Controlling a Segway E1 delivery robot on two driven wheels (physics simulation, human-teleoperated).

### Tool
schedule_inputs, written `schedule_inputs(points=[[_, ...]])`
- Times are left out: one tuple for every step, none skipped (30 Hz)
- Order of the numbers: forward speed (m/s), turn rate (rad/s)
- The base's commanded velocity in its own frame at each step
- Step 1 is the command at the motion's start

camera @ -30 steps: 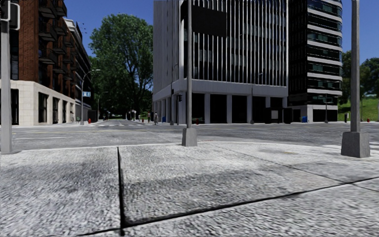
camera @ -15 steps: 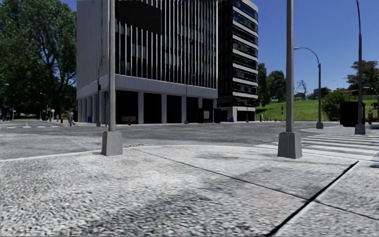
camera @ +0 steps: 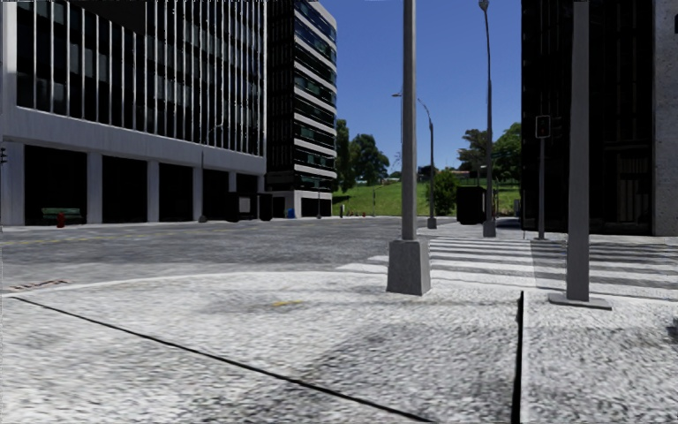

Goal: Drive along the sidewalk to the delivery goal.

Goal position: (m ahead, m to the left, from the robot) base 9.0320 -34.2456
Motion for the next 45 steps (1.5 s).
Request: schedule_inputs(points=[[2.0,-0.8],[2.0,-0.8],[2.0,-0.8],[2.0,-0.8],[2.0,-0.8],[2.0,-0.8],[2.0,-0.8],[2.0,-0.8],[2.0,-0.8],[2.0,-0.8],[2.0,-0.8],[2.0,-0.8],[2.0,-0.78],[2.0,-0.78],[2.0,-0.77],[2.0,-0.76],[2.0,-0.63],[2.0,-0.21],[2.0,-0.21],[2.0,-0.18],[2.0,-0.16],[2.0,-0.11],[2.0,-0.11],[2.0,-0.09],[2.0,-0.08],[2.0,-0.05],[2.0,-0.05],[2.0,0.0],[2.0,0.0],[2.0,0.0],[2.0,0.0],[2.0,0.0],[2.0,0.0],[2.0,0.0],[2.0,0.0],[2.0,0.0],[2.0,0.0],[2.0,0.0],[2.0,0.0],[2.0,0.0],[2.0,0.0],[2.0,0.0],[2.0,0.0],[2.0,0.0],[2.0,0.0]])
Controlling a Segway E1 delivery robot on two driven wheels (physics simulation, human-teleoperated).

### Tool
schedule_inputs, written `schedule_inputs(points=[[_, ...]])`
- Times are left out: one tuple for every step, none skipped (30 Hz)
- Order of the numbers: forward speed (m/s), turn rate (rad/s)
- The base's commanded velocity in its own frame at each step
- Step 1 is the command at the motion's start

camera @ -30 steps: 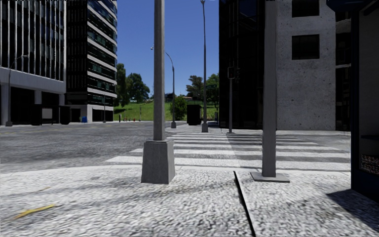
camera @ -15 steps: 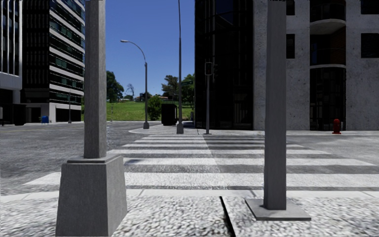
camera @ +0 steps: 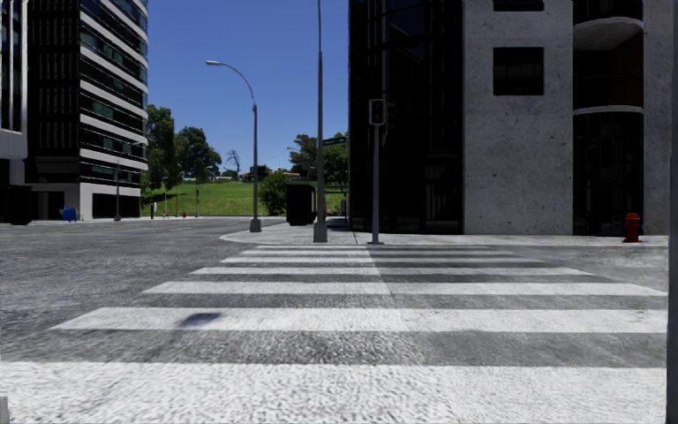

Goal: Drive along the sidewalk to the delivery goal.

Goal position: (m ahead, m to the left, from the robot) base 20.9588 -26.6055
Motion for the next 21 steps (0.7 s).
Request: schedule_inputs(points=[[2.0,0.0],[2.0,0.0],[2.0,0.0],[2.0,0.0],[2.0,0.0],[2.0,0.0],[2.0,0.0],[2.0,0.0],[1.85,0.0],[1.68,0.0],[1.48,0.0],[1.35,0.0],[1.35,0.0],[1.29,0.0],[1.27,0.0],[1.27,0.0],[1.27,0.0],[1.27,0.0],[1.27,0.0],[1.27,0.0],[1.27,0.0]])
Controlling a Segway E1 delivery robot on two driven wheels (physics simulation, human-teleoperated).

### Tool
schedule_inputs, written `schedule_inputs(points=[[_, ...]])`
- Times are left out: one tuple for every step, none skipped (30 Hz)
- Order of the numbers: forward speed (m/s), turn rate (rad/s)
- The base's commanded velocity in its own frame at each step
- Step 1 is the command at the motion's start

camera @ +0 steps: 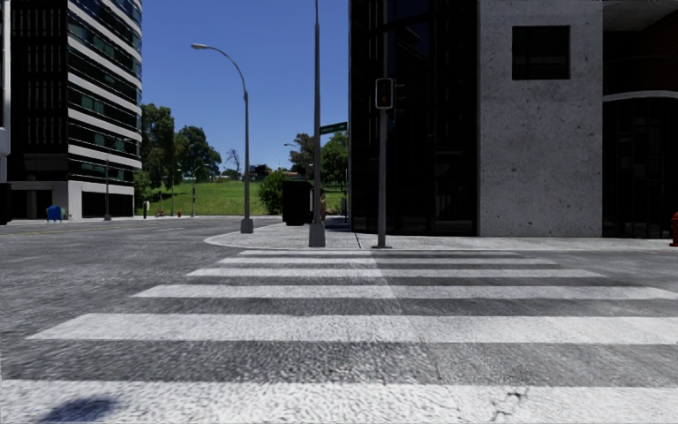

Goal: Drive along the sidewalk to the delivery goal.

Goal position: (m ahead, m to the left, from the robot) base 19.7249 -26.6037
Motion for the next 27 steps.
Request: schedule_inputs(points=[[1.27,0.0],[1.27,0.0],[1.27,0.0],[1.27,0.0],[1.27,0.0],[1.27,0.0],[1.27,0.0],[1.27,0.0],[1.27,0.0],[1.27,-0.12],[1.27,-0.2],[1.27,-0.23],[1.27,-0.23],[1.27,-0.25],[1.27,-0.27],[1.27,-0.28],[1.27,-0.28],[1.27,-0.29],[1.27,-0.3],[1.27,-0.31],[1.27,-0.31],[1.27,-0.33],[1.27,-0.34],[1.27,-0.34],[1.27,-0.34],[1.27,-0.34],[1.27,-0.35]])
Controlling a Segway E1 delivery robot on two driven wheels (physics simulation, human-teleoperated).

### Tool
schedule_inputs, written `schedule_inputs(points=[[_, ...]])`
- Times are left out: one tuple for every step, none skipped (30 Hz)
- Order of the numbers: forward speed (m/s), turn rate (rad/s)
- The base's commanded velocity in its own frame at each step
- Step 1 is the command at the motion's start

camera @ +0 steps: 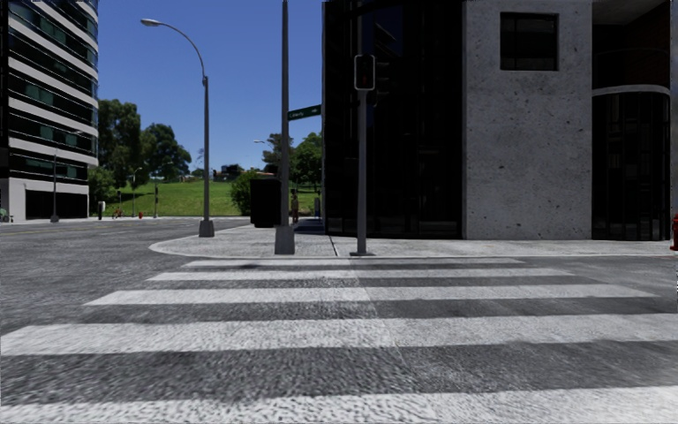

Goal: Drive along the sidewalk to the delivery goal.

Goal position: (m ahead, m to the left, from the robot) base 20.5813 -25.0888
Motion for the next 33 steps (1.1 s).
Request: schedule_inputs(points=[[1.27,-0.35],[1.27,-0.35],[1.27,-0.35],[1.27,-0.36],[1.4,-0.37],[1.4,-0.37],[2.0,-0.4],[2.0,-0.41],[2.0,-0.42],[2.0,-0.42],[2.0,-0.42],[2.0,-0.42],[2.0,-0.42],[2.0,-0.42],[2.0,-0.42],[2.0,-0.42],[2.0,-0.42],[2.0,-0.42],[2.0,-0.42],[2.0,-0.42],[2.0,-0.42],[2.0,-0.42],[2.0,-0.42],[2.0,-0.42],[2.0,-0.42],[2.0,-0.42],[2.0,-0.42],[2.0,-0.42],[2.0,-0.42],[2.0,-0.42],[2.0,-0.42],[2.0,-0.42],[2.0,-0.42]])
